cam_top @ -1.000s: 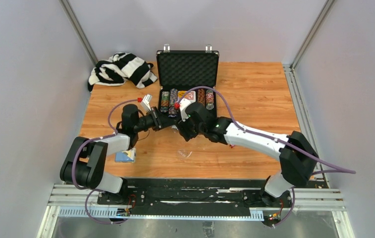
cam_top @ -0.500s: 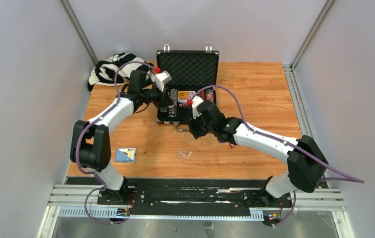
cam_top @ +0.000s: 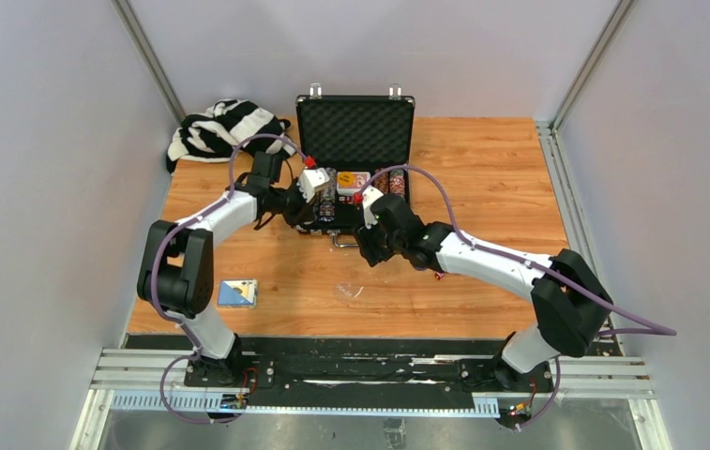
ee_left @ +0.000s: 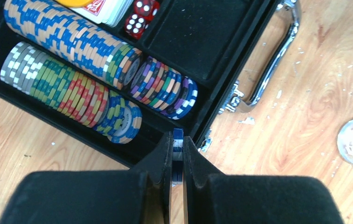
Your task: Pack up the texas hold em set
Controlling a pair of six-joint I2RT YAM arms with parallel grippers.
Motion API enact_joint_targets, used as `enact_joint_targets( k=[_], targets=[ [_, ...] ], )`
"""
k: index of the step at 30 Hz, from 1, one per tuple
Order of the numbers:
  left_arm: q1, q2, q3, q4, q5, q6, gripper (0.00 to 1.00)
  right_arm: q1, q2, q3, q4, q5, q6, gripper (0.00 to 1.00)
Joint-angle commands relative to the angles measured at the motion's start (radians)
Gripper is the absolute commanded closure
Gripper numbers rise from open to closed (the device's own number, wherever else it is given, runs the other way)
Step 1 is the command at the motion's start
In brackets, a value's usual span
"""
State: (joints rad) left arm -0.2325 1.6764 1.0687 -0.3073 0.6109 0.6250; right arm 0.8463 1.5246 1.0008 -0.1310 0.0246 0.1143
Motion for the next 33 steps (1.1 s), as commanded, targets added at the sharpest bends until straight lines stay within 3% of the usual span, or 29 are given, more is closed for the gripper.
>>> enact_joint_targets(
  k=[1,16,20,33],
  targets=[
    [-0.004,0.02,0.019,0.039,-0.061,0.014,1.0,-0.012,0.011,-0.013,0.011,-0.018,0.015,0.47],
    [-0.005,0.14,0.138,-0.047,-0.023,0.087,0.98,-0.02,0.019,-0.024,0.02,-0.018,0.016,0.47],
    [-0.005,0.192,0.211,-0.152,-0.02,0.125,0.98,-0.026,0.012,-0.03,0.024,-0.018,0.015,0.47],
    [-0.005,0.32,0.408,-0.277,-0.121,0.163,0.99,-0.038,0.02,-0.031,0.028,-0.027,0.017,0.47]
  ],
)
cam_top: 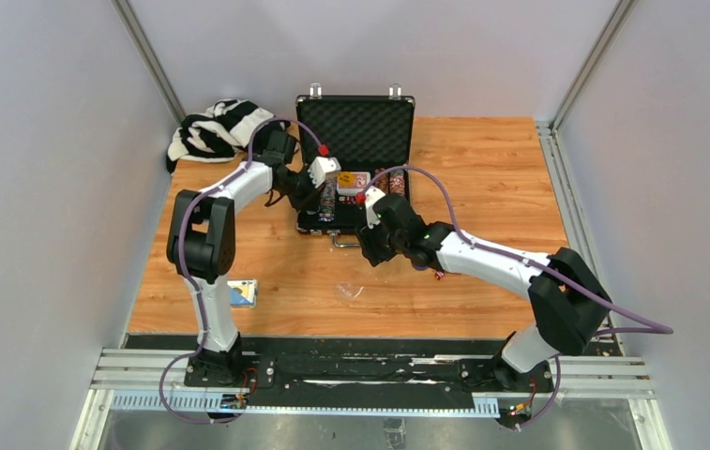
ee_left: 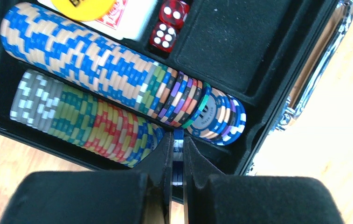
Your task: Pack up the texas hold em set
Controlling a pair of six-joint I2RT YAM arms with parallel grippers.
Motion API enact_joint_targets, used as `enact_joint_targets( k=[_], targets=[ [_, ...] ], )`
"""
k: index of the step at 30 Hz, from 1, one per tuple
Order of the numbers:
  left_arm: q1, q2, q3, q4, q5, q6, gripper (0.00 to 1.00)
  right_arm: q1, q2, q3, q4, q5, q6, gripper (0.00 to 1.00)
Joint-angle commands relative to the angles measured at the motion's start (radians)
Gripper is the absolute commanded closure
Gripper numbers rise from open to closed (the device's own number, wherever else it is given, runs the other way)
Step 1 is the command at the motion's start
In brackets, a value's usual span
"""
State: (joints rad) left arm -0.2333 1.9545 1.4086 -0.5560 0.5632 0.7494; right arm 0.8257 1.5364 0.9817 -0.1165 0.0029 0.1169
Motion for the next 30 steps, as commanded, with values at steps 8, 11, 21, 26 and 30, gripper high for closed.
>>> enact_joint_targets(
  k=[8,11,21,26,30],
  targets=[
    [-0.004,0.081,0.099,-0.005,-0.139,0.028,0.98,-0.021,0.017,-0.012,0.015,-0.008,0.015,0.47],
    [-0.004,0.092,0.101,-0.003,-0.147,0.027,0.98,-0.022,0.021,-0.014,0.017,-0.011,0.016,0.47],
    [0.008,0.105,0.1,-0.068,-0.176,0.064,0.98,-0.023,0.038,-0.015,0.027,-0.03,0.024,0.48],
    [0.018,0.115,0.122,-0.113,-0.178,0.063,0.99,-0.025,0.038,-0.018,0.028,-0.029,0.024,0.48],
    [0.022,0.1,0.118,-0.127,-0.178,0.055,0.99,-0.024,0.04,-0.02,0.029,-0.03,0.026,0.48]
  ],
)
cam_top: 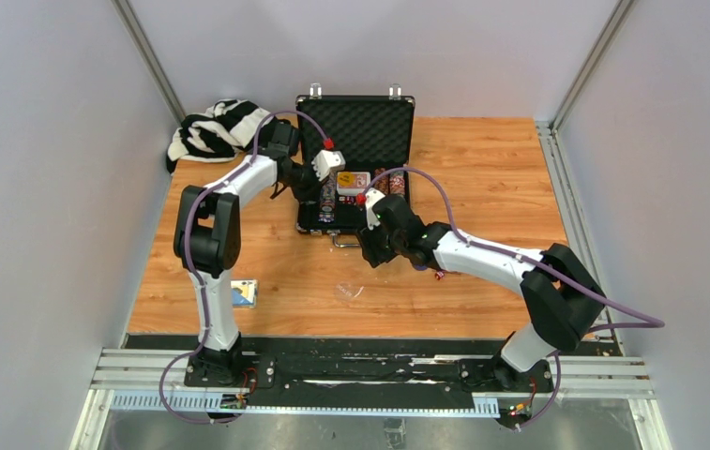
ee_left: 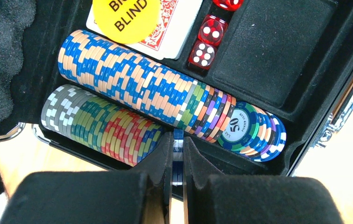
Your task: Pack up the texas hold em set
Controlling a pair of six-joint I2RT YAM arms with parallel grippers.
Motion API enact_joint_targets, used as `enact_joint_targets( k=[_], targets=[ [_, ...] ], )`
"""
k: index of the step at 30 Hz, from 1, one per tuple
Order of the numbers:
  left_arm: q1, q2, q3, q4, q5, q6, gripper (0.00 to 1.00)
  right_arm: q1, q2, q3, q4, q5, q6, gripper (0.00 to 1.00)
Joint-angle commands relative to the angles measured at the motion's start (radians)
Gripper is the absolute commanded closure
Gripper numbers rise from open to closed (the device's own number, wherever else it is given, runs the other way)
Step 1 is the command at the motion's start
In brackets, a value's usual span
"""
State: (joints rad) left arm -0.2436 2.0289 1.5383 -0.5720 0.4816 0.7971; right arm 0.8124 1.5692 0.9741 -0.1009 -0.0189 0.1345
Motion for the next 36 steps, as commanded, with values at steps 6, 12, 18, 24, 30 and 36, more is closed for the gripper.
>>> enact_joint_targets(
  k=[6,12,18,24,30,36],
  targets=[
    [0.035,-0.021,-0.067,-0.121,-0.099,0.01,1.0,-0.012,0.01,-0.012,0.016,-0.013,0.01,0.48],
    [0.045,-0.009,-0.082,-0.139,-0.117,0.014,1.0,-0.012,0.013,-0.013,0.019,-0.027,0.014,0.48],
    [0.05,0.027,-0.028,-0.15,-0.156,-0.001,1.0,-0.012,0.01,-0.016,0.02,-0.02,0.013,0.48],
    [0.05,0.047,-0.002,-0.127,-0.225,-0.034,1.0,-0.012,0.012,-0.015,0.02,-0.021,0.011,0.48],
    [0.044,0.025,-0.011,-0.032,-0.281,-0.076,1.0,-0.012,0.015,-0.015,0.023,-0.024,0.013,0.48],
    [0.022,-0.019,-0.006,0.032,-0.283,-0.095,1.0,-0.011,0.022,-0.015,0.026,-0.03,0.015,0.49]
  ],
)
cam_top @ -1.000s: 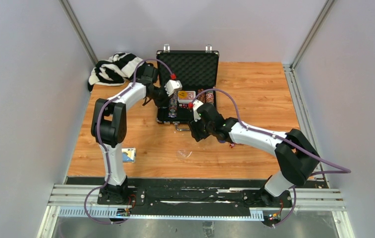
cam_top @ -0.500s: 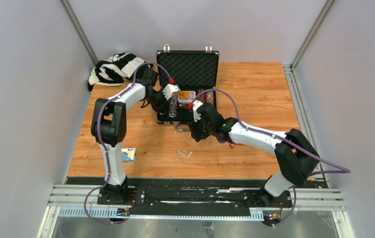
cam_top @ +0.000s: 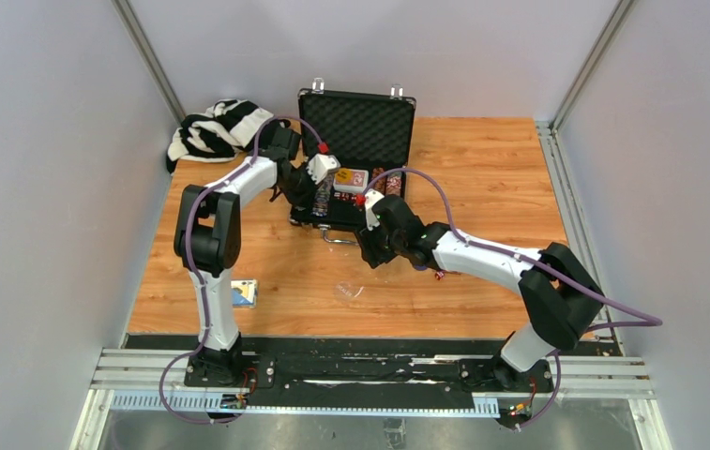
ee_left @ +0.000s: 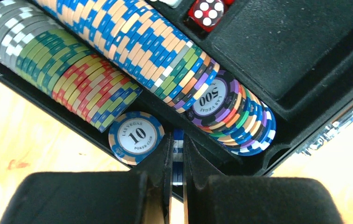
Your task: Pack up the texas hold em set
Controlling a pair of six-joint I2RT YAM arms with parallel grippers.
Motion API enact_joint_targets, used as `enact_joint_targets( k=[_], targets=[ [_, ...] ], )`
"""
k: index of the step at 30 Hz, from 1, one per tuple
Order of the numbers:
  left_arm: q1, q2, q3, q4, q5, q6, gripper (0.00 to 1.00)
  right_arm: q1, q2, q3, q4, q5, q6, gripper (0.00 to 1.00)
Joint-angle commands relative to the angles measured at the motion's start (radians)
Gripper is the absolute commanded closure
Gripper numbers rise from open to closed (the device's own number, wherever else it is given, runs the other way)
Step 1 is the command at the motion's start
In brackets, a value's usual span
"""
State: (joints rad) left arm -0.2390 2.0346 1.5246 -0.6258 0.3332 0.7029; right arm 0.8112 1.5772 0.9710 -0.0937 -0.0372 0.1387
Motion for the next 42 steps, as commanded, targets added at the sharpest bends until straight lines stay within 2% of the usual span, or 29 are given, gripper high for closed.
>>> enact_joint_targets(
  k=[1,16,28,32,38,42],
  targets=[
    [0.015,-0.025,0.015,0.085,-0.129,0.0,1.0,-0.01,0.014,-0.014,0.02,-0.013,0.01,0.49],
    [-0.04,-0.079,0.033,0.073,-0.077,0.002,1.0,-0.01,0.023,-0.016,0.025,-0.02,0.013,0.49],
    [-0.04,-0.247,0.022,0.087,0.11,-0.1,1.0,-0.01,0.004,-0.009,0.024,-0.014,0.014,0.49],
    [-0.04,-0.318,-0.092,0.219,0.013,-0.226,1.0,-0.01,0.009,0.024,0.003,0.001,0.011,0.49],
    [-0.04,-0.439,-0.359,0.515,-0.343,-0.645,0.99,-0.01,0.062,0.163,-0.055,0.013,-0.01,0.49],
    [-0.04,-0.553,-0.544,0.625,-0.607,-0.858,1.0,-0.009,0.176,0.353,-0.107,0.013,-0.042,0.49]
  ],
)
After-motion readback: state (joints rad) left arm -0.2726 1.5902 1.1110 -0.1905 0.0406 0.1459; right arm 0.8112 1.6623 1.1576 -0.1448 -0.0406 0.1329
